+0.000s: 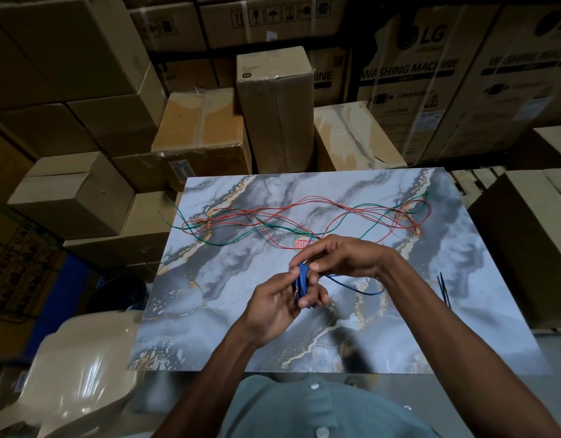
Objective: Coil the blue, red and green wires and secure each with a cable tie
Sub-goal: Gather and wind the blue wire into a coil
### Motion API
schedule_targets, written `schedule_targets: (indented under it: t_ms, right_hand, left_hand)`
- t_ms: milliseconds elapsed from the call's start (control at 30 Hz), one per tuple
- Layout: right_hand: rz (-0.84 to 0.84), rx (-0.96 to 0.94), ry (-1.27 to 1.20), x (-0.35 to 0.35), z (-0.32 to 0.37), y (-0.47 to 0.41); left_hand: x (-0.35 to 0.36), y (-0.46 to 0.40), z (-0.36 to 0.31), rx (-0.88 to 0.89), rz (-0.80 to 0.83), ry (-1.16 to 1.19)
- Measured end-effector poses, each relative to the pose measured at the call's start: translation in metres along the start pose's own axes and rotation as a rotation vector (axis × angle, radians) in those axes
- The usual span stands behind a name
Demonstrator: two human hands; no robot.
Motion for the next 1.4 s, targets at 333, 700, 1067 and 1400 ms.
schedule_targets:
  t_ms: [333, 700, 1067, 1400]
  right_hand:
    - [-0.2, -0.003, -0.02, -0.027, -0.02, -0.01]
    - [-0.375, 0.037, -0.003, -0.024, -0.048, -0.006]
    - [-0.557, 0.028, 0.363, 0.009, -0.052, 0.023]
    - [-0.486, -0.148, 0.795, 0.068, 0.04, 0.051]
  left_hand:
    - [0.003, 0.002, -0.001, -0.058, 0.033, 0.068]
    - [-0.014, -0.005, -0.039, 0.155, -0.09, 0.256]
    - [-0.059, -0.01, -0.093, 0.481, -0.306, 0.404]
    - [-0.08, -0.014, -0.073, 0.508, -0.571, -0.094]
Point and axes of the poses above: each hand's wrist, its own y-axis away from the middle knuckle, its own x-axis out of the palm, z = x × y, the point moved 7 cm from there along -y, towards the middle knuckle, and after that the axes turned 3 degrees about -z, right-handed, at the moved point
